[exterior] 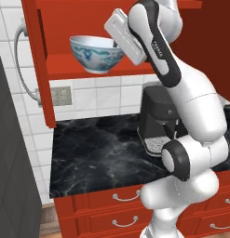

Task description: Move the bowls from the cabinet to the plates on the dining table.

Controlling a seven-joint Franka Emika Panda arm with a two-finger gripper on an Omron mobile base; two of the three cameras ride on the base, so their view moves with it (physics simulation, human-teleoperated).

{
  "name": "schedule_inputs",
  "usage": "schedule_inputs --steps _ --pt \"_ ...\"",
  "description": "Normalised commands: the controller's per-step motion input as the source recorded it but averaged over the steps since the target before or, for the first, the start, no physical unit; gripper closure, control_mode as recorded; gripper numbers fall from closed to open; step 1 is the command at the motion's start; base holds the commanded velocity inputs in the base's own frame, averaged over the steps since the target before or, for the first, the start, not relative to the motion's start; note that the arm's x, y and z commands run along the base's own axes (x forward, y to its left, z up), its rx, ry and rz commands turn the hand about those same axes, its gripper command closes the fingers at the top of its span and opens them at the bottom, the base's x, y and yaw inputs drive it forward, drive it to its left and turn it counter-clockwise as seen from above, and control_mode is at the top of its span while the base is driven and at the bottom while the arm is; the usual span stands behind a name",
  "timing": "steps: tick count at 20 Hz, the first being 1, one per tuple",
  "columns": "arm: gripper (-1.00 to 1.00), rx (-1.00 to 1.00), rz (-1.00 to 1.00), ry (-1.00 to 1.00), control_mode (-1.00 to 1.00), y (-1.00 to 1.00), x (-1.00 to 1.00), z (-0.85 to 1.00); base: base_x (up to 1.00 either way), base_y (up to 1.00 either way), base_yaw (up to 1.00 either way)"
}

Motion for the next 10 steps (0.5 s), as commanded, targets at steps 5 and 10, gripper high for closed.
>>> schedule_inputs --steps 5,10 --pt "1.00 0.00 0.00 -0.01 -1.00 -0.45 -1.00 0.00 0.00 0.00 0.00" --pt "1.00 0.00 0.00 -0.02 -1.00 -0.39 -0.97 0.00 0.00 0.00 0.00"
